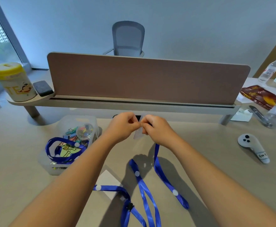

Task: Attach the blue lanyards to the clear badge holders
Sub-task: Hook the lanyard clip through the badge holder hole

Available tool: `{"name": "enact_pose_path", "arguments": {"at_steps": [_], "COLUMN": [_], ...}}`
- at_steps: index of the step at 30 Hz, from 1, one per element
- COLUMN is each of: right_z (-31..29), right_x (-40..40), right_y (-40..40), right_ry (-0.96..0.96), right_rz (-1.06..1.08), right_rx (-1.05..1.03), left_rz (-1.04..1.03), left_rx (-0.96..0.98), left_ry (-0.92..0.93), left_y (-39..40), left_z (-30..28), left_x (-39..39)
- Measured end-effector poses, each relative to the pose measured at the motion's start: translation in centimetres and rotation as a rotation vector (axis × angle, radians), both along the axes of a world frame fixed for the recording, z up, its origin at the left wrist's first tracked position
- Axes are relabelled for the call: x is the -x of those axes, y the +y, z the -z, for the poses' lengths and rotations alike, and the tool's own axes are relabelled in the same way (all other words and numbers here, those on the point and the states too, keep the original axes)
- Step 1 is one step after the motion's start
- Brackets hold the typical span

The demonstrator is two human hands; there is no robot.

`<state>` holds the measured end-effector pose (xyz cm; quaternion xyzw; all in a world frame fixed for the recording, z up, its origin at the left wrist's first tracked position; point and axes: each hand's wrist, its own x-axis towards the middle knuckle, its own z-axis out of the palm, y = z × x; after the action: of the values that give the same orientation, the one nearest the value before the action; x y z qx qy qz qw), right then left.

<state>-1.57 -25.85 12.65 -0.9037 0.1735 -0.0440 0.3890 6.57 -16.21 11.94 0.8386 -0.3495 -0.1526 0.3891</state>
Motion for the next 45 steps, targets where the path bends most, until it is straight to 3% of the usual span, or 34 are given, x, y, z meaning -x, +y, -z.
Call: {"name": "enact_pose_path", "arguments": {"at_steps": [3,6,8,11,13,15,18,21,24,27,29,32,40,45], "right_z": [-0.2,-0.3,-0.1,0.7,1.4,2.2,3.1,3.8,3.9,4.9,6.0,6.6,5.4,3.5], "right_x": [0.0,0.1,0.0,0.0,0.2,0.4,0.4,0.2,-0.1,-0.3,-0.7,-1.4,-1.6,0.0], "right_y": [-1.4,-2.6,-3.3,-4.3,-5.1,-5.8,-6.4,-6.5,-5.6,-4.7,-4.4,-4.4,-8.4,-13.3], "right_ry": [-0.075,-0.139,-0.156,-0.12,-0.063,0.027,0.14,0.033,-0.013,0.043,-0.04,-0.233,-0.64,-0.766], "right_rz": [0.034,0.077,0.085,0.089,0.113,0.15,0.211,0.366,0.445,0.352,0.278,0.31,0.774,0.938], "right_rx": [-0.229,-0.398,-0.484,-0.598,-0.648,-0.636,-0.446,-0.32,-0.688,-1.242,-1.53,-1.68,-1.521,-1.127], "left_rz": [-0.153,-0.204,-0.152,-0.254,-0.394,-0.495,-0.549,-0.587,-0.567,-0.531,-0.519,-0.531,-0.566,-0.512], "left_rx": [0.2,-0.008,-0.03,0.369,0.649,0.761,0.655,0.641,0.723,0.773,0.791,0.821,0.776,0.784], "left_ry": [0.581,0.945,1.146,1.386,1.392,1.29,0.988,0.852,0.879,0.951,1.016,1.13,1.134,1.128], "left_y": [-0.1,0.4,0.3,-0.8,-1.6,-2.3,-3.3,-4.0,-4.5,-4.7,-4.6,-4.2,-5.2,-8.5], "left_z": [1.0,2.9,4.1,4.5,4.0,3.3,1.9,1.0,0.4,0.2,0.4,1.0,4.1,4.4], "left_x": [0.5,1.4,2.0,2.5,2.5,2.1,1.5,1.4,1.7,2.0,2.0,1.8,0.7,0.8]}}
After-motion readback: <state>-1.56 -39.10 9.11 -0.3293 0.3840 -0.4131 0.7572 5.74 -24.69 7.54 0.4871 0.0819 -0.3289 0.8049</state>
